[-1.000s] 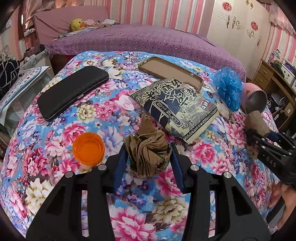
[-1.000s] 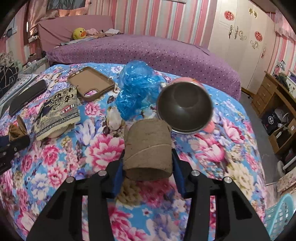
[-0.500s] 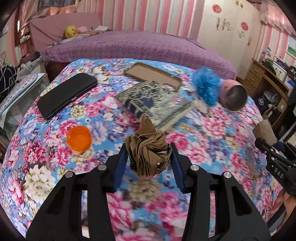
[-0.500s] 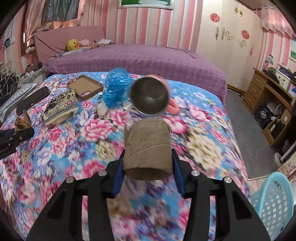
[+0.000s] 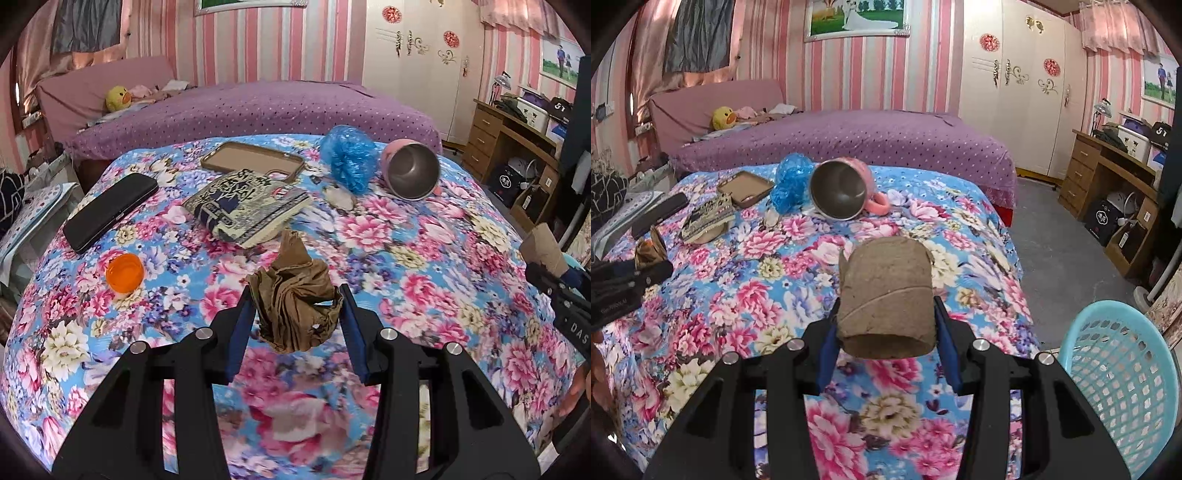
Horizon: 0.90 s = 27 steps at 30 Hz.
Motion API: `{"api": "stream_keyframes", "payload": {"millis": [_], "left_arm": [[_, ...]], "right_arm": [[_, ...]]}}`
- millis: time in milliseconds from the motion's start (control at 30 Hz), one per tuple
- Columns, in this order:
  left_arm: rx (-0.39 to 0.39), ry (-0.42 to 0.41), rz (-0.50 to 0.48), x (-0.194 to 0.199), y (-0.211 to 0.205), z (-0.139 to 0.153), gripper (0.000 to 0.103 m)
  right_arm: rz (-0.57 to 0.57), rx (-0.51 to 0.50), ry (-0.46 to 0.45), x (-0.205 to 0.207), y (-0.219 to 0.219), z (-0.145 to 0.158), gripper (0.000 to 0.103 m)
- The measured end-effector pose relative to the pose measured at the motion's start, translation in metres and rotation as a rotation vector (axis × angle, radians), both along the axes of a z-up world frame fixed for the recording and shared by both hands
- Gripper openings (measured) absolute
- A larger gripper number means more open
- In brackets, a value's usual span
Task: Collect trash
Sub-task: 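Carry the brown fabric and cardboard tube over the blue basket and open both tools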
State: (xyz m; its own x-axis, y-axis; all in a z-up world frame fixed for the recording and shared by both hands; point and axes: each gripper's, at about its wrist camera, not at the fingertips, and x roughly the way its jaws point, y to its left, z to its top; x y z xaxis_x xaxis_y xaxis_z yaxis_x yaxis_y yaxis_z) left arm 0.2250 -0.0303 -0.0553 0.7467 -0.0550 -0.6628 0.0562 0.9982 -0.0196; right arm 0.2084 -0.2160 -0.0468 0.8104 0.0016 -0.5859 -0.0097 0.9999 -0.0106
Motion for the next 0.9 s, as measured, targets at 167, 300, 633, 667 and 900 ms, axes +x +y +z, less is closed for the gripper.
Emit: {"api": "stream_keyframes", "payload": {"millis": [167,300,633,667,900], "left_arm": [[-0.011,-0.018,-0.001,-0.007,-0.016,0.002,0.044],[-0.005,-0.027,0.001,-0.011,-0.028,0.004,0.044],[0.019,-0.040,-0.027,-0.023,-0.069,0.004,0.044],[0.025,-0.042,-0.036,-0.024,-0.077,0.003,0.044],[0.014,-0.041,-0.070,-0.032,-0.112,0.000,0.044]], "right_arm": [[-0.013,0.006,-0.014,-0.006,-0.011,0.001,0.046],[-0.031,0.002,-0.027,-0.013,-0.025,0.003,0.046],[-0.119,0.007,-0.049,-0.034,-0.084,0.010,0.046],[-0.130,0.011,-0.051,-0.037,-0.091,0.010,0.046],[-0.192,0.021,-0.041,-0.049,-0.132,0.005,0.046]]}}
